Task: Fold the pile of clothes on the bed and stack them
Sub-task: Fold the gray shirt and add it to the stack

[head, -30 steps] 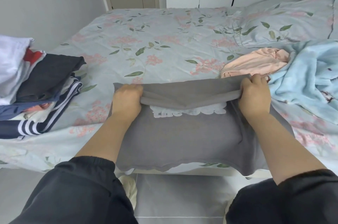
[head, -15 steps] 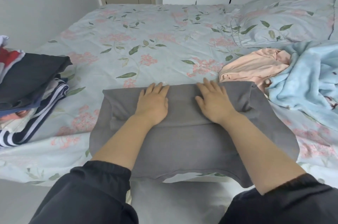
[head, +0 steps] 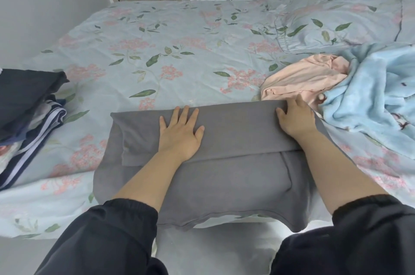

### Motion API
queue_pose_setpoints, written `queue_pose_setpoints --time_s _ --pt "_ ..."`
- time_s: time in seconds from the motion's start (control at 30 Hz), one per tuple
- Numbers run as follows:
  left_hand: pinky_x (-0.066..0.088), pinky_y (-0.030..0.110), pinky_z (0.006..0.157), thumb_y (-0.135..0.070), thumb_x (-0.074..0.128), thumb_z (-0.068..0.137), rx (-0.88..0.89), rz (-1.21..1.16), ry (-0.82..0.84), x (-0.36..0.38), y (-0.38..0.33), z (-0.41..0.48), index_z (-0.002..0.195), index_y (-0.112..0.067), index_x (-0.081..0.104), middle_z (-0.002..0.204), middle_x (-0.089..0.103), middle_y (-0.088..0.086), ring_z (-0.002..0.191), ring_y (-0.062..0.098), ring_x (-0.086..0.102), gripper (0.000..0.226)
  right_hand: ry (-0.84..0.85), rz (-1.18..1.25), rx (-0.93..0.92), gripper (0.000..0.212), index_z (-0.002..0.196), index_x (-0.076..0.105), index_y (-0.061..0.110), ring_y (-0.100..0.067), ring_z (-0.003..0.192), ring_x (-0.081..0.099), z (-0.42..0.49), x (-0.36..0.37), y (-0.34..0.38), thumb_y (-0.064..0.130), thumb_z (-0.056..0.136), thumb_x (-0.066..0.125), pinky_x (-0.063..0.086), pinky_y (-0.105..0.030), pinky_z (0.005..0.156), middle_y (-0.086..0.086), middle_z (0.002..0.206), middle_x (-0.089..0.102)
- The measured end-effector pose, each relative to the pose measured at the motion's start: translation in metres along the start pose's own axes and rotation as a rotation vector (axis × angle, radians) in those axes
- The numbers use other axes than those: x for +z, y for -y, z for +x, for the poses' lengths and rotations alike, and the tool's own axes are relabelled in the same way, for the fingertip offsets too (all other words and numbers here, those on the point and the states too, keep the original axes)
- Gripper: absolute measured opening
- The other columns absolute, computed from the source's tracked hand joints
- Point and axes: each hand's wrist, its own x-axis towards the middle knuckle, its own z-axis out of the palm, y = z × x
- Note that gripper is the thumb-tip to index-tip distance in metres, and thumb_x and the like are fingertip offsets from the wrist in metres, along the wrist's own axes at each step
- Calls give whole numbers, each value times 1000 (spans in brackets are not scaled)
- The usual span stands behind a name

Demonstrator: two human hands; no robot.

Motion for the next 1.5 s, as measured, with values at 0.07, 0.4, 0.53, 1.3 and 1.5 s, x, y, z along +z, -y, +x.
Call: queue_pose_setpoints --time_s 0.07,0.4,0.53,1.3,1.5 --pt "-7 54 114 -52 11 98 -3 12 -4 1 -1 0 152 -32 1 161 -3 -5 147 17 -9 59 -163 50 122 46 129 42 -4 -44 122 40 -1 -6 -2 26 95 48 35 -49 99 -29 135 40" --pt "-6 55 114 -51 12 98 9 34 -8 1 0 2 153 -31 0 161 -3 -4 147 19 -8 59 -168 304 295 38 130 40 2 -39 115 53 3 -9 2 6 92 46 41 -38 88 -23 123 57" --pt "-6 55 114 -51 12 98 42 30 -5 2 1 1 152 -32 1 161 -3 -4 147 18 -9 58 -290 -94 101 47 135 35 5 -39 116 46 -8 -9 36 14 91 49 37 -44 91 -22 125 50" --pt "30 33 103 -29 70 85 42 -162 249 -60 82 38 138 -20 44 138 47 6 126 23 40 60 377 -374 -429 57 135 40 18 -30 131 31 24 -10 56 27 83 63 18 -46 110 -10 137 44" --pt "38 28 75 -21 70 84 148 67 316 -102 84 48 96 -15 59 102 57 6 95 22 52 18 298 -516 -435 26 101 59 13 -30 107 56 34 -56 70 23 80 69 42 -32 85 -11 115 60"
